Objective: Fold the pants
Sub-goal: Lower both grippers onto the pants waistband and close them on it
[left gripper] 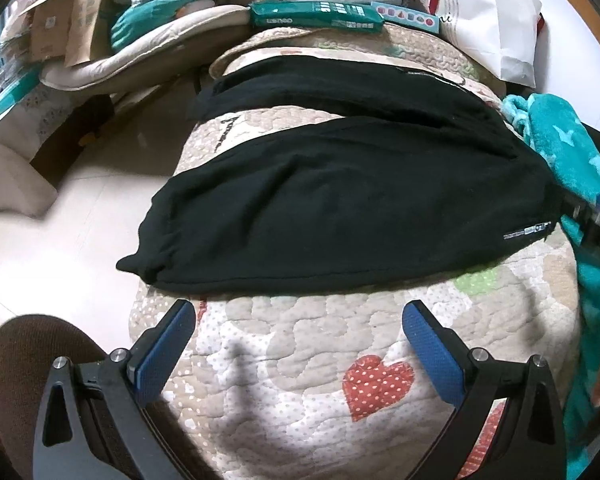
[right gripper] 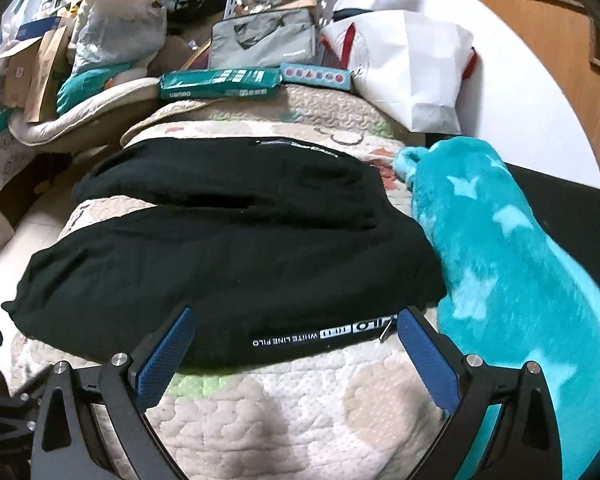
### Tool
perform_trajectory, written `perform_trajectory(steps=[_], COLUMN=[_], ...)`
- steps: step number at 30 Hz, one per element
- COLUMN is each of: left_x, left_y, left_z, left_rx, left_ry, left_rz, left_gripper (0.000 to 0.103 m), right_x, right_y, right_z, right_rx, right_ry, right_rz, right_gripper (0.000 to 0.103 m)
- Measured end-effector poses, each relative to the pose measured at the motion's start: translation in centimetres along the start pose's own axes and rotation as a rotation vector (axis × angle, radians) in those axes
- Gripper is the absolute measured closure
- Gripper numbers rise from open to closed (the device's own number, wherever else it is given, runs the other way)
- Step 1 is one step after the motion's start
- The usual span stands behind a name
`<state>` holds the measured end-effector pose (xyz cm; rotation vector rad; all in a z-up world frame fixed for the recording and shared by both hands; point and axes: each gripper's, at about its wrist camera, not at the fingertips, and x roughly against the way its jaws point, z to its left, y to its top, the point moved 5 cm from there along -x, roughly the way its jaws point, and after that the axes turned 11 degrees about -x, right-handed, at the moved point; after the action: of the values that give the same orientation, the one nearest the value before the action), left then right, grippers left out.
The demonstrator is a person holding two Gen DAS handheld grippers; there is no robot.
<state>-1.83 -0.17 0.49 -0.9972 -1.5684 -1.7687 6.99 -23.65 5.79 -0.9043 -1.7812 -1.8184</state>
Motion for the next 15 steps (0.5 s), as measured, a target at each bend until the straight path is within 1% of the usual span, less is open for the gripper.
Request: perform_trajectory(steps=[2, 4, 7, 10, 15], left_x=[0.1, 0.2, 0.6, 0.6, -0.3], left_y=[0.7, 1.8, 3.7, 5.9, 8.9], left_z=[0.0, 0.1, 0.4, 1.0, 2.4], left_rx=[-0.013, -0.017, -0.012, -0.008, 0.005], left_ry=[-0.001, -0.006, -0.017, -0.018, 0.000], left_rz=[0.004, -0.003, -0.019, -0.032, -0.036], left_gripper=[0.000, 0.000, 0.000, 0.000, 0.000], right_x=[0.2, 0.2, -0.3, -1.3, -2.6], right_y=[1.6, 3.5, 6.5, 9.0, 11.4], right_z=[-0.3, -0.3, 0.0, 0.4, 0.9], right_rx=[-0.028, -0.037, -0.028, -0.002, 0.036], right_ry=[0.045, 0.064, 0.057, 0.029, 0.028], right_rz=[0.017, 0.021, 0.018, 0.017, -0.009], right_gripper=[0.001, 0.001, 0.001, 0.001, 0.001])
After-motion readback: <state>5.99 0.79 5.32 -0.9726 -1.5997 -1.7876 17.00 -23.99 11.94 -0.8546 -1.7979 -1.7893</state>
